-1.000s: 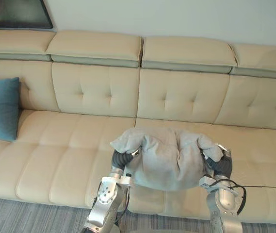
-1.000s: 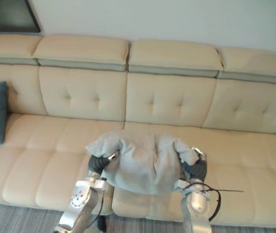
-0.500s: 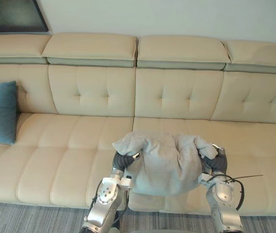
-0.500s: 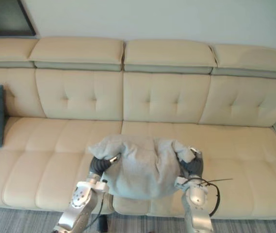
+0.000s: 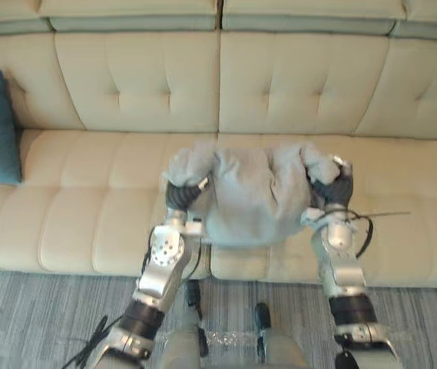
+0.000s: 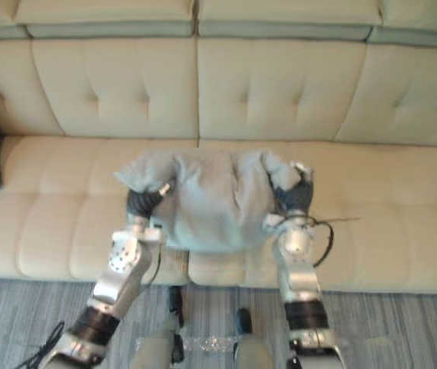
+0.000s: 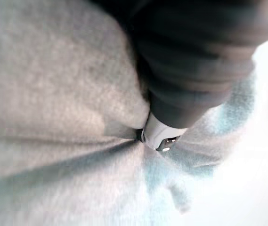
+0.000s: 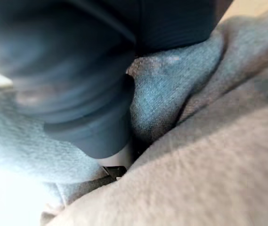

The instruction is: Pick up cushions and gather them together orderly.

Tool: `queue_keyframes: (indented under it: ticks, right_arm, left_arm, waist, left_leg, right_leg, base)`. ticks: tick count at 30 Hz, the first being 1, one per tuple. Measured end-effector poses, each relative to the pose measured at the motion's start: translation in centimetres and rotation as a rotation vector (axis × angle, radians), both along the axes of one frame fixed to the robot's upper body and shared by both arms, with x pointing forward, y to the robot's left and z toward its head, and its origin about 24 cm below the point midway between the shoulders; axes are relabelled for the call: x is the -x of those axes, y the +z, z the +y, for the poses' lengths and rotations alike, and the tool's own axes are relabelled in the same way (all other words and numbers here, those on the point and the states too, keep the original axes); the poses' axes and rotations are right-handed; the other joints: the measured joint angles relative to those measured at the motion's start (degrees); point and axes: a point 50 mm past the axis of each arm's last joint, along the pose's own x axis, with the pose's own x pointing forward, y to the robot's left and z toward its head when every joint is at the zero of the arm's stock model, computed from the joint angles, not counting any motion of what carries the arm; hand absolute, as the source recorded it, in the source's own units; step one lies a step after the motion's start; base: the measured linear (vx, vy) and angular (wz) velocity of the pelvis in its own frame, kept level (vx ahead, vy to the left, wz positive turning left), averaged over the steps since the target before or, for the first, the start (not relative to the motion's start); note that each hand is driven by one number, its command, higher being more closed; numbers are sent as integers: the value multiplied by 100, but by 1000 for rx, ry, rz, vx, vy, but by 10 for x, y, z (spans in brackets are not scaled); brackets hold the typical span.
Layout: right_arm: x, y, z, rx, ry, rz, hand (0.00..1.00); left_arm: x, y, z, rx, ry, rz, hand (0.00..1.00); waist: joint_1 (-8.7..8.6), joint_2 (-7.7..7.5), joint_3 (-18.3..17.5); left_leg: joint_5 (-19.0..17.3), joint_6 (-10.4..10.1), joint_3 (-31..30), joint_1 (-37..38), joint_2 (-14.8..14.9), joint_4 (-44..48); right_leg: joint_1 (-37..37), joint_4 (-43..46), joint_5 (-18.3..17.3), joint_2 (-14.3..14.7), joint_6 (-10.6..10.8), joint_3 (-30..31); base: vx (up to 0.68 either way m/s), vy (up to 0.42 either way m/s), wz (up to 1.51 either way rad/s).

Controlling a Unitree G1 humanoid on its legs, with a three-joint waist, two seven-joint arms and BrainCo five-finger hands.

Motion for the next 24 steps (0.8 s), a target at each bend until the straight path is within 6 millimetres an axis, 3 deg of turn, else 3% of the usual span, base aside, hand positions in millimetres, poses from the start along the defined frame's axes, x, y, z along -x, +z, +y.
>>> queue_keyframes:
  ticks: [2,4,5,7,9,12,17,18,19,24]
  right_arm:
    - [-8,44,0,-20,-30,-133,100]
    - [-16,86,7,-29,-38,-241,100]
    - [-17,96,9,-24,-45,-266,100]
    - [-18,139,9,-34,-75,-367,100]
    - [-15,163,11,-58,-88,-431,100]
    - [-19,185,15,-52,-123,-454,100]
    - [-21,202,18,-62,-137,-455,100]
    - [-20,206,19,-64,-135,-467,0]
    - [-19,208,20,-67,-135,-474,0]
    - [-10,226,16,-85,-149,-537,0]
  left_arm:
    - [-11,45,0,17,37,-145,100]
    - [-24,82,6,10,100,-245,100]
    - [-28,92,10,8,123,-262,100]
    - [-41,132,14,9,179,-318,100]
    - [-45,154,16,11,205,-349,100]
    - [-55,169,19,35,226,-331,100]
    - [-60,181,20,95,220,-313,100]
    - [-59,187,21,115,218,-325,100]
    - [-58,190,22,124,218,-335,0]
    - [-51,210,34,228,240,-395,0]
  waist:
    - [69,70,167]
    - [85,130,246]
    - [84,144,273]
    - [78,178,517]
    - [71,184,618]
    - [47,186,744]
    - [53,162,816]
    - [52,165,878]
    - [52,164,892]
    - [43,113,952]
  left_leg:
    - [60,-76,-14,-271,1,1]
    - [229,-22,-15,-572,-2,1]
    - [270,13,-16,-638,-8,0]
    - [412,97,-20,-875,-42,0]
    - [445,108,-14,-1101,-61,1]
    - [515,120,-17,-1352,-76,2]
    - [551,73,8,-1791,0,3]
    - [552,72,22,-1884,33,3]
    - [552,72,28,-1929,45,4]
    - [560,61,124,-2150,137,6]
  right_leg:
    - [-301,130,1,-15,3,-54]
    - [-654,270,-6,-17,15,-65]
    - [-737,293,-8,-22,17,-66]
    - [-997,390,-17,-49,34,-70]
    - [-1251,452,-18,-65,37,-58]
    - [-1509,465,-14,-88,45,-65]
    - [-1939,457,-8,-36,39,-110]
    - [-2038,457,0,-10,29,-117]
    - [-2084,457,1,3,28,-120]
    - [-2317,470,6,74,19,-160]
  base:
    - [-52,-1,13]
    - [-44,-3,4]
    - [0,0,0]
    - [2,1,5]
    - [0,0,0]
    - [72,-7,-2]
    - [79,-15,-3]
    - [85,-19,-7]
    - [52,-13,-7]
    - [65,-22,-6]
